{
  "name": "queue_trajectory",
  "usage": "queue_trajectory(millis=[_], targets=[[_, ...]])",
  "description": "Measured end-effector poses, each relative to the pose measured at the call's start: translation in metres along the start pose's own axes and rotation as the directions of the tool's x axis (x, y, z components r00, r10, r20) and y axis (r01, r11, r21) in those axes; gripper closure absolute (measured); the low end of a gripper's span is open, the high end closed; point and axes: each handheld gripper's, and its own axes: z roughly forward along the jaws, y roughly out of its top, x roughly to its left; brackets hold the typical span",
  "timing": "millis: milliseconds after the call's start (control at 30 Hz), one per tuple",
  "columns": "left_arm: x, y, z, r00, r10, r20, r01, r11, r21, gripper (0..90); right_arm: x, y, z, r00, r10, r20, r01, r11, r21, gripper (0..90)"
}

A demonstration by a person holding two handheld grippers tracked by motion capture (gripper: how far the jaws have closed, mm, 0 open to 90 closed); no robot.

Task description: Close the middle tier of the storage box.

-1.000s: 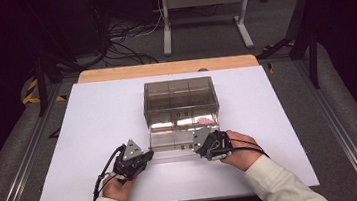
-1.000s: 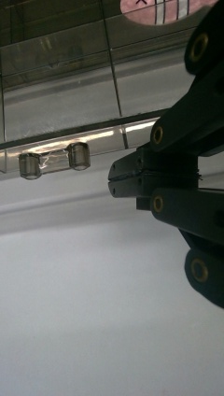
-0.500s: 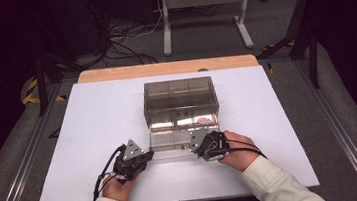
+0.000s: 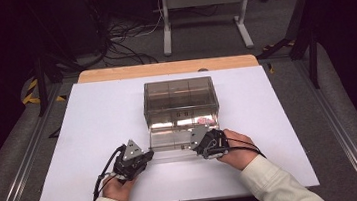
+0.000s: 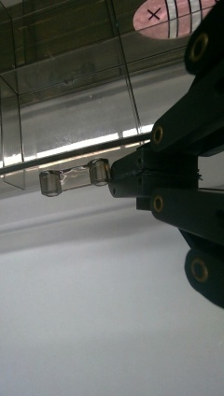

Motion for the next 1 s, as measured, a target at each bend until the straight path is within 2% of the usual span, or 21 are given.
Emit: queue_trajectory(millis=[133, 167, 233, 467, 700, 800, 933, 1000], targets=[[-0.001, 0.000, 0.000, 1.0000, -0.004, 0.008, 0.004, 0.9999, -0.011, 89.8, -0.001, 0.000, 0.000, 0.9999, -0.003, 0.010, 0.003, 1.000, 0.005, 90.0], [0.000, 0.000, -0.001, 1.0000, 0.006, -0.001, -0.006, 0.9999, -0.011, 89.8, -0.001, 0.000, 0.000, 1.0000, -0.002, 0.007, 0.002, 1.000, 0.007, 90.0], [-0.001, 0.000, 0.000, 0.9998, -0.009, 0.015, 0.009, 0.9999, -0.010, 89.9, -0.001, 0.000, 0.000, 1.0000, -0.006, 0.007, 0.006, 1.000, 0.006, 90.0], [-0.001, 0.000, 0.000, 0.9998, -0.010, 0.019, 0.010, 0.9999, -0.009, 89.8, -0.004, 0.002, 0.000, 0.9999, -0.011, 0.008, 0.011, 1.000, 0.004, 90.0], [-0.001, 0.000, 0.000, 0.9999, -0.010, 0.013, 0.010, 0.9998, -0.014, 89.8, -0.009, 0.004, -0.001, 0.9996, 0.003, 0.029, -0.003, 1.000, -0.001, 90.0], [0.000, 0.000, -0.001, 1.0000, 0.004, 0.002, -0.004, 0.9999, -0.013, 89.7, -0.012, 0.004, -0.001, 0.9991, 0.012, 0.041, -0.012, 1.000, -0.002, 90.0], [0.000, 0.000, -0.002, 0.9994, -0.004, 0.034, 0.005, 0.9998, -0.021, 86.4, -0.016, 0.004, -0.001, 0.9985, 0.014, 0.052, -0.014, 1.000, -0.002, 90.0], [0.000, 0.000, -0.003, 0.9996, 0.003, 0.028, -0.003, 0.9997, -0.024, 84.6, -0.018, 0.004, -0.001, 0.9980, 0.021, 0.060, -0.021, 1.000, -0.005, 90.0]])
